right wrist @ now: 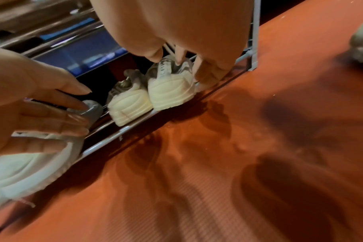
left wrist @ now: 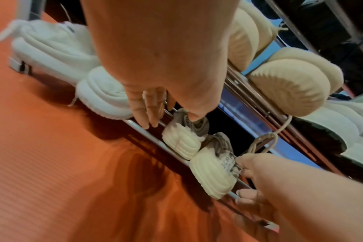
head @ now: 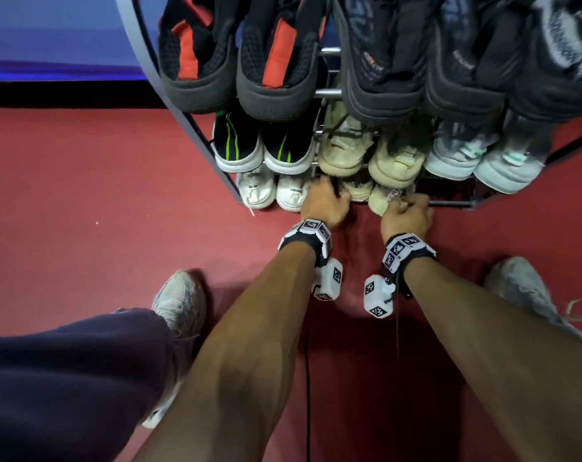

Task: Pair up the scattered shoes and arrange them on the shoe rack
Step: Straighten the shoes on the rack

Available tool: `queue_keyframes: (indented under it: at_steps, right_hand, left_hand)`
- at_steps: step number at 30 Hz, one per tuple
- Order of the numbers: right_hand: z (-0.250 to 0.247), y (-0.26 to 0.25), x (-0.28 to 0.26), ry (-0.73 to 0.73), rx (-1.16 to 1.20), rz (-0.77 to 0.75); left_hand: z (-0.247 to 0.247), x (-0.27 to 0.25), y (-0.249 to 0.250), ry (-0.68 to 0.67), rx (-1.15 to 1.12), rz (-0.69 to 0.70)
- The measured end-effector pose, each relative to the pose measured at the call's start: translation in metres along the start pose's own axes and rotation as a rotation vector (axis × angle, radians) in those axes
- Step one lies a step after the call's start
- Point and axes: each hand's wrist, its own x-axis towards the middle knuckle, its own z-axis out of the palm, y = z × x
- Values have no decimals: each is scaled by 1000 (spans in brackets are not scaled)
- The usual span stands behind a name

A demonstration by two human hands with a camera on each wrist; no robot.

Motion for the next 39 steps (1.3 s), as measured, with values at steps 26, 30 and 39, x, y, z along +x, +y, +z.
queue_keyframes:
  at_steps: [26, 30, 39]
  right_hand:
    - [14, 20, 58, -249, 485, 453]
    - [21, 30, 60, -234, 456, 436]
    - [21, 38, 52, -275, 503, 399]
  left_hand:
    - [43, 18, 7, -73, -701, -404]
    - [39, 12, 14, -58, -711, -414]
    - [61, 15, -10, 70, -558, -354]
